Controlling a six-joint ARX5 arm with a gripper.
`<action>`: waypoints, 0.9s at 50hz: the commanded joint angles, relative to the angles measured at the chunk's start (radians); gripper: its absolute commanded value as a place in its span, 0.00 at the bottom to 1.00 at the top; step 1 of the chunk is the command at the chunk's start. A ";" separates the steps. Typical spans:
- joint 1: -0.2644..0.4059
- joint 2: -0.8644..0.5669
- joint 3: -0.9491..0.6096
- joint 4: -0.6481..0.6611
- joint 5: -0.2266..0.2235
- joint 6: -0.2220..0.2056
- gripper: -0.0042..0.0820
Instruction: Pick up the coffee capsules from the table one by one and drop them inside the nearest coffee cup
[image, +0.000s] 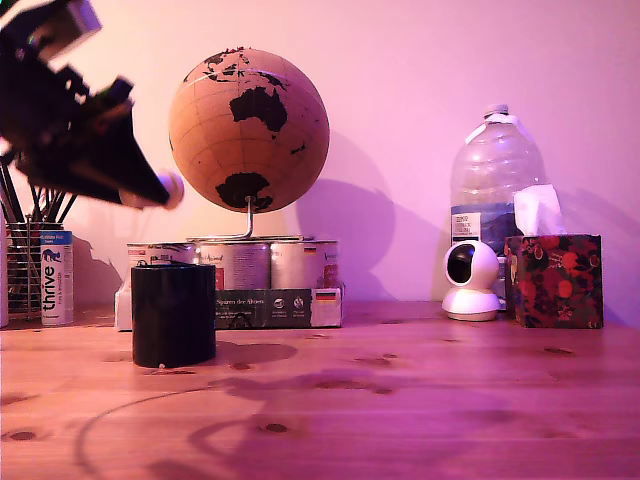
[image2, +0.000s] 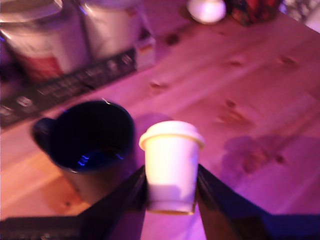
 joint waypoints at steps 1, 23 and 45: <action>0.010 0.005 0.020 -0.019 -0.010 -0.001 0.27; 0.051 0.206 0.201 -0.094 -0.043 0.000 0.27; 0.053 0.418 0.414 -0.247 -0.063 0.020 0.27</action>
